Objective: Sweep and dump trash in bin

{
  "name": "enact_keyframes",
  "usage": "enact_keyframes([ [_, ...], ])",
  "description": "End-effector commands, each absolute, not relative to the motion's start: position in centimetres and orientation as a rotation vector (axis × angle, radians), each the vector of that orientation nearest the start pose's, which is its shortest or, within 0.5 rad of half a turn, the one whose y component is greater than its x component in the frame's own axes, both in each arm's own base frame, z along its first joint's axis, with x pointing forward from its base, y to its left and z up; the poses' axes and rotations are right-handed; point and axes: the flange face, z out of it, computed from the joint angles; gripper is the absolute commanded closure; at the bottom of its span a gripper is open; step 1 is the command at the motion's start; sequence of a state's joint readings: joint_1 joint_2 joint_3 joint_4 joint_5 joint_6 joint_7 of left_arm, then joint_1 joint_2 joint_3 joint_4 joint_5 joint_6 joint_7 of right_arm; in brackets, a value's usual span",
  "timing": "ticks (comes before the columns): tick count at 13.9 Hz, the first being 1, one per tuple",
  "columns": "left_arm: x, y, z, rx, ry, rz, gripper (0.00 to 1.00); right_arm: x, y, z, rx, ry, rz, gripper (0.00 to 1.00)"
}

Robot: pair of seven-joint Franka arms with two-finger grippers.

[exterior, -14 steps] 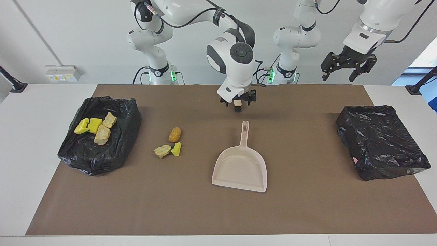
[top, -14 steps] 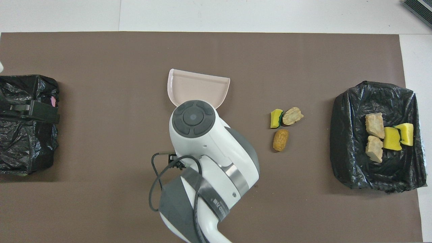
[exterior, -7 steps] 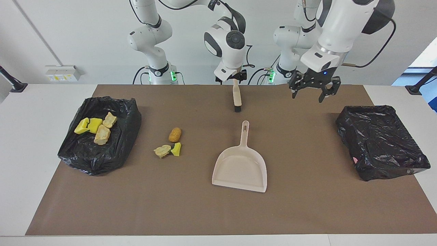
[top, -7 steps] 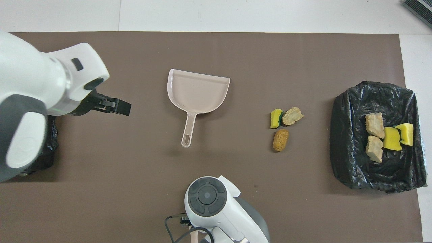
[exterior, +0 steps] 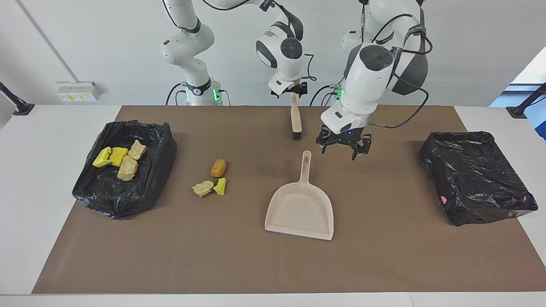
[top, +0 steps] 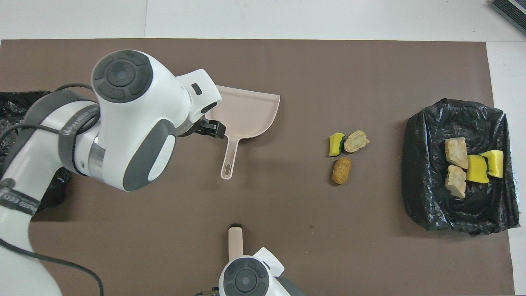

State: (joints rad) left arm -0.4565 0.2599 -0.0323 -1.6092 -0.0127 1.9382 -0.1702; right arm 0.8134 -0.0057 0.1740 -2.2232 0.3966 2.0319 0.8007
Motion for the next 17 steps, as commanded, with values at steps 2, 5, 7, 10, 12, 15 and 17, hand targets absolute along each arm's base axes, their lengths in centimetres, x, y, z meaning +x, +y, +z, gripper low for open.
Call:
enact_keyframes([
  [2, 57.5, -33.2, 43.9, -3.13, 0.511, -0.121, 0.0, 23.0, 43.4, 36.3, -3.0, 0.057, 0.536, 0.0],
  [5, 57.3, -33.3, 41.2, -3.129, 0.516, -0.119, 0.0, 22.3, 43.6, 35.4, -3.001, 0.048, 0.518, 0.0],
  [7, 57.2, -33.5, 39.9, -3.132, 0.519, -0.137, 0.0, 21.9, 42.7, 34.0, -3.011, 0.065, 0.522, 0.0],
  [10, 56.3, -33.4, 38.4, -3.123, 0.532, -0.1, 0.0, 21.5, 43.2, 33.8, -2.967, 0.104, 0.52, 0.0],
  [12, 55.7, -34.5, 37.6, -3.12, 0.562, -0.107, 0.0, 21.0, 43.0, 33.1, -2.973, 0.106, 0.521, 0.0],
  [15, 55.4, -35.3, 36.4, -3.116, 0.581, -0.099, 0.0, 20.1, 42.9, 32.4, -2.985, 0.099, 0.521, 0.16],
  [17, 55.1, -35.7, 35.9, -3.113, 0.59, -0.092, 0.0, 20.0, 43.0, 32.2, -2.986, 0.111, 0.518, 0.42],
])
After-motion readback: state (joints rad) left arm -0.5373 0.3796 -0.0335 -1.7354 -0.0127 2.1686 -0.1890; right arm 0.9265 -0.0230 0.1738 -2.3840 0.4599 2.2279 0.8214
